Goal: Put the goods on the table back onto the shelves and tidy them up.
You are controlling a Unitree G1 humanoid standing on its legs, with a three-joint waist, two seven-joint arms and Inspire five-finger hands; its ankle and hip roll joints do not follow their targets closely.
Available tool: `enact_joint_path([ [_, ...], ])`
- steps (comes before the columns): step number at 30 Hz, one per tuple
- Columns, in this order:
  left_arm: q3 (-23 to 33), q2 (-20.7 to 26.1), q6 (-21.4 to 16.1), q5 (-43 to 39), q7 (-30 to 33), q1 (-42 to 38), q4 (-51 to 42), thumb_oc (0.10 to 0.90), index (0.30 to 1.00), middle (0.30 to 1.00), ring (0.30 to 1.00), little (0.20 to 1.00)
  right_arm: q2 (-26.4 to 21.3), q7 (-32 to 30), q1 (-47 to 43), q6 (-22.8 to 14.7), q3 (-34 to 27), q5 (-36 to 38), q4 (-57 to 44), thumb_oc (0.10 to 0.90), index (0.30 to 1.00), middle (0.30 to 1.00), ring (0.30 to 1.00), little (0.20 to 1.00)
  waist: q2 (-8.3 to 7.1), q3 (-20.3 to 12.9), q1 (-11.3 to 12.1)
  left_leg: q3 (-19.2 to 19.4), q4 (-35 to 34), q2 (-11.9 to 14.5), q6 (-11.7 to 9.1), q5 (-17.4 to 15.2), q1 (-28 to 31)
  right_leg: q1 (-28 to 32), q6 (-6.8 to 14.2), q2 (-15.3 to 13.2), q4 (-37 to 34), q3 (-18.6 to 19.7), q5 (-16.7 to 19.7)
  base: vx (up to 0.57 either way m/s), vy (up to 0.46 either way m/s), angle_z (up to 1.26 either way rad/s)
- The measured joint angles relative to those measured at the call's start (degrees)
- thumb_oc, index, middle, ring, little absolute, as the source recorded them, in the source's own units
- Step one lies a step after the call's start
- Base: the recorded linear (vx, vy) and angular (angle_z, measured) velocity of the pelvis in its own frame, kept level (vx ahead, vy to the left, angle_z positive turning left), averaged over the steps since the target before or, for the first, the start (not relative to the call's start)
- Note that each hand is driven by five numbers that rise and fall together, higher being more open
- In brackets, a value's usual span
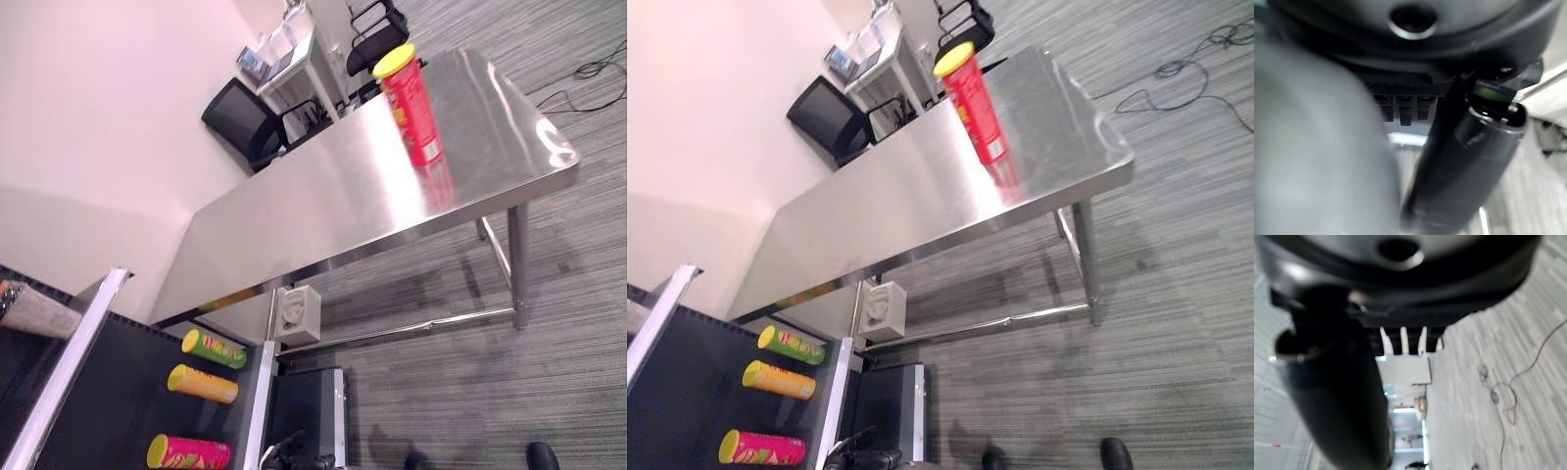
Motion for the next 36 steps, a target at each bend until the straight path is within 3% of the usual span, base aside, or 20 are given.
enact_joint_path([
  [1, 0.9, 0.0, -0.2, -0.2, 0.8, -0.3, 0.1, 0.8, 0.9, 0.9, 0.9, 0.9, 0.7, -0.5, -1.4, -0.3, -0.5, -0.7, 0.4, 0.8, 0.9, 0.9, 0.9, 0.9, -1.3, -0.5, -0.1, -0.2, -1.5, -1.7, -3.2, -0.3, 0.1, -0.6, -2.1, -0.4, 4.1, -0.6, -3.6, 0.03, 0.137, 0.43],
  [2, 3.9, -0.2, -0.4, -0.6, 0.8, -0.4, 0.5, 0.8, 0.9, 0.9, 0.9, 0.9, 1.5, -1.0, -1.5, -0.8, -1.7, -1.3, 0.7, 0.8, 0.9, 0.9, 0.9, 0.9, -3.4, -1.2, -0.1, 0.4, 0.2, -3.8, 0.3, 1.2, -0.5, -0.1, -2.8, -3.1, 1.1, -1.6, -7.5, 0.04, 0.156, 0.29],
  [3, 2.0, -0.1, 0.6, -0.8, 0.6, -0.9, 1.0, 0.8, 0.9, 0.9, 0.9, 0.9, 2.7, -1.8, -2.3, -2.0, -2.6, -2.8, 0.1, 0.8, 0.9, 0.9, 0.9, 0.9, -1.83, -2.2, 1.0, -0.4, -1.0, -2.2, 1.8, 3.6, 2.2, 0.1, -2.5, -3.0, 0.0, -3.5, -7.3, 0.02, 0.163, 0.2],
  [5, 1.2, -0.1, 1.3, 0.6, 0.4, -2.8, 3.2, 0.8, 0.9, 0.9, 0.9, 0.9, 2.6, -1.7, -2.7, -2.0, -1.7, -4.9, 0.3, 0.8, 0.9, 0.9, 0.9, 0.9, -2.16, -2.1, 0.5, -0.6, -6.0, -1.1, 3.3, 6.9, 6.7, -0.9, -0.8, -2.8, 2.6, -3.5, -7.6, 0.03, 0.094, 0.14],
  [6, 1.3, -0.1, 1.8, 1.1, 0.8, -3.9, 4.7, 0.8, 0.9, 0.9, 0.9, 0.9, 2.5, -1.9, -2.8, -2.0, -2.1, -6.5, 0.4, 0.8, 0.9, 0.9, 0.9, 0.9, -3.07, -1.9, -0.2, -0.6, -8.3, -3.1, 4.9, 10.0, 7.1, -2.5, -0.4, -4.7, 4.9, -3.2, -7.8, 0.06, 0.094, 0.17],
  [9, 2.3, -0.1, 2.0, 1.4, 0.9, -4.5, 5.5, 0.8, 0.9, 0.9, 0.9, 0.9, 2.8, -1.9, -2.4, -2.4, -1.9, -7.8, 3.7, 0.8, 0.9, 0.9, 0.9, 0.9, -3.99, -1.1, -1.9, -2.8, -7.9, -6.9, 6.6, 9.4, 8.8, -5.6, 1.5, -8.4, 14.1, -1.0, -6.9, 0.03, 0.041, 0.32],
  [12, 3.7, -0.1, 2.0, 1.4, 1.1, -5.0, 6.8, 0.8, 0.9, 0.9, 0.9, 0.9, 2.7, -2.2, -1.3, -1.6, -1.3, -8.6, 9.9, 0.8, 0.9, 0.9, 0.9, 0.9, -4.57, -0.5, -4.6, -6.2, -7.3, -7.2, 8.4, 8.2, 9.8, -8.8, 2.4, -7.9, 22.9, 3.6, -4.0, -0.04, -0.047, 0.44],
  [13, 5.1, -0.2, 2.0, 1.3, 1.1, -5.6, 7.7, 0.8, 0.9, 0.9, 0.9, 0.9, 2.7, -2.2, -1.4, -1.6, -1.3, -8.7, 10.6, 0.8, 0.9, 0.9, 0.9, 0.9, -5.01, 0.3, -5.9, -6.1, -7.0, -7.2, 8.7, 7.9, 9.9, -10.4, 2.0, -8.0, 24.0, 4.7, -5.1, -0.02, -0.08, 0.24],
  [14, 5.6, -0.2, 2.1, 1.2, 1.3, -6.8, 8.9, 0.8, 0.9, 0.9, 0.9, 0.9, 2.8, -2.2, -2.3, -1.6, -1.4, -8.8, 10.8, 0.8, 0.9, 0.9, 0.9, 0.9, -5.26, 1.4, -7.5, -6.4, -6.1, -7.2, 8.9, 7.8, 10.0, -10.8, 1.9, -8.9, 22.0, 4.9, -6.4, 0.03, -0.062, 0.27],
  [16, 5.9, -0.2, 1.9, 1.2, 0.7, -7.9, 8.5, 0.8, 0.9, 0.9, 0.9, 0.9, 2.7, -2.4, -4.5, -1.6, -1.7, -9.5, 11.1, 0.8, 0.9, 0.9, 0.9, 0.9, -5.62, 3.4, -9.1, -5.7, -6.0, -6.6, 7.7, 6.4, 11.2, -9.8, 2.1, -9.5, 5.5, 4.8, -5.1, 0.07, -0.043, -0.04],
  [17, 7.2, -0.3, 1.6, 1.3, 0.7, -7.8, 8.6, 0.8, 0.9, 0.9, 0.9, 0.9, 2.9, -2.4, -4.9, -1.6, -2.1, -10.1, 11.4, 0.8, 0.9, 0.9, 0.9, 0.9, -6.22, 4.3, -9.7, -5.2, -6.7, -6.4, 6.3, 5.7, 12.8, -7.2, 2.6, -8.7, -2.8, 5.5, 1.2, 0.14, -0.101, -0.24],
  [18, 7.4, -0.3, 2.0, 1.6, -1.5, -7.6, 8.1, 0.8, 0.9, 0.9, 0.9, 0.9, 3.7, -3.2, -4.7, -1.5, -3.5, -11.3, 13.4, 0.8, 0.9, 0.9, 0.9, 0.9, -2.14, 5.1, -12.0, -5.8, -8.3, -2.1, 4.2, 7.5, 16.4, 1.4, 2.6, -5.5, -12.2, 1.4, 5.9, 0.05, -0.103, -0.25],
  [19, 7.4, -0.3, 1.1, 1.4, -0.4, -7.5, 8.1, 0.8, 0.9, 0.9, 0.9, 0.9, 3.3, -4.2, -4.8, -1.4, -3.2, -11.5, 14.1, 0.8, 0.9, 0.9, 0.9, 0.9, -1.91, 5.1, -12.4, -5.0, -8.4, -1.0, 2.9, 8.7, 17.6, 4.0, 2.2, -4.8, -14.9, 0.5, 6.4, 0.14, -0.149, -0.17],
  [22, 7.8, -0.4, 0.4, 1.3, -0.3, -7.3, 7.2, 0.8, 0.9, 0.9, 0.9, 0.9, 3.6, -5.3, -5.1, -1.4, -7.4, -12.3, 14.4, 0.8, 0.9, 0.9, 0.9, 0.9, -1.9, 5.1, -13.4, -2.0, -8.6, 0.2, 2.2, 9.3, 19.0, 6.7, 2.1, -3.1, -18.7, 1.2, 7.7, 0.11, -0.097, -0.4],
  [28, 7.5, -0.4, -0.2, 1.5, -0.5, -7.4, 6.2, 0.8, 0.9, 0.9, 0.9, 0.9, 2.9, -8.5, -7.2, -2.3, -10.5, -14.2, 18.0, 0.8, 0.9, 0.9, 0.9, 0.9, -2.43, 4.9, -16.8, -1.8, -8.4, 0.2, 1.9, 9.4, 21.4, 12.0, 2.2, -3.6, -25.0, 1.1, 10.7, 0.06, -0.094, -0.11],
  [36, 8.1, -0.4, 0.9, 1.4, -0.5, -6.8, 7.0, 0.8, 0.9, 0.9, 0.9, 0.9, 2.4, -9.8, -7.5, -2.2, -10.5, -14.5, 22.6, 0.8, 0.9, 0.9, 0.9, 0.9, -1.68, 4.2, -17.1, -1.7, -8.4, 0.2, 1.9, 9.4, 22.2, 14.8, 2.2, -3.9, -30.2, 0.8, 13.2, 0.02, -0.047, -0.02],
])
